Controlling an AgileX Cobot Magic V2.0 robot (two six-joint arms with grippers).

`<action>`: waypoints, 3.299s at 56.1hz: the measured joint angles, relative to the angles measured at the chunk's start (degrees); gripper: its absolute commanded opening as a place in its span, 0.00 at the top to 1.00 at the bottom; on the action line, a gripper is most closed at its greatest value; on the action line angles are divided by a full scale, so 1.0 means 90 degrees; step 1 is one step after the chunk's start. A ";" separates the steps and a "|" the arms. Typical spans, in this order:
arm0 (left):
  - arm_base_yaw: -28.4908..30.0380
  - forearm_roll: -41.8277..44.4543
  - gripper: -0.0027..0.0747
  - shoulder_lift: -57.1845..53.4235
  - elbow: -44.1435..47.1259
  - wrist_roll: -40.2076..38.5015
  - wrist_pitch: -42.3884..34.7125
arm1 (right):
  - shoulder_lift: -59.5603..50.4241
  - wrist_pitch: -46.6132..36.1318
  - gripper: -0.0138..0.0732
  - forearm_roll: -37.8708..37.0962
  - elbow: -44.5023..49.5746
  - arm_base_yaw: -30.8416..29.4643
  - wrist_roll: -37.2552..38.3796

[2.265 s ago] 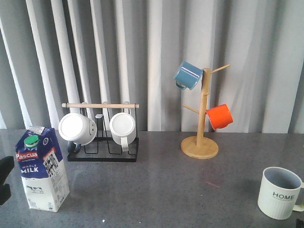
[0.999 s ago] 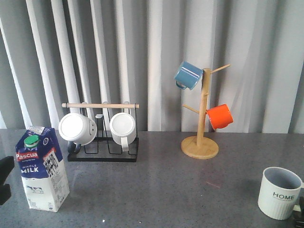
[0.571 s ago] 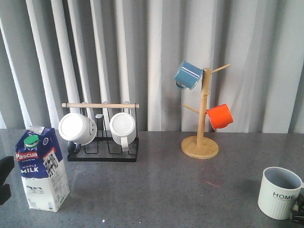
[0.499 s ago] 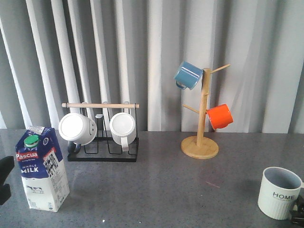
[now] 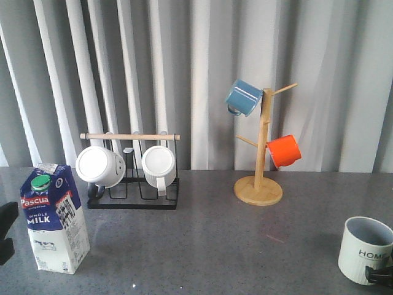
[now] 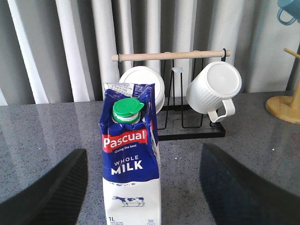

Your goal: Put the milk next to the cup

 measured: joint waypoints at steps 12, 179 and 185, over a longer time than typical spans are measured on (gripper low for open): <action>0.0000 0.0000 0.32 0.0000 0.0000 0.0000 0.0000 | -0.0169 0.0067 0.85 -0.0050 0.0000 0.0222 0.0189; 0.0000 0.0000 0.32 0.0000 0.0000 0.0000 -0.0005 | -0.6071 0.4913 0.85 0.0051 -0.0972 0.2224 -0.0291; 0.0000 0.0000 0.32 0.0000 0.0000 0.0000 -0.0005 | -0.6287 0.4927 0.85 0.0051 -0.0972 0.2224 -0.0291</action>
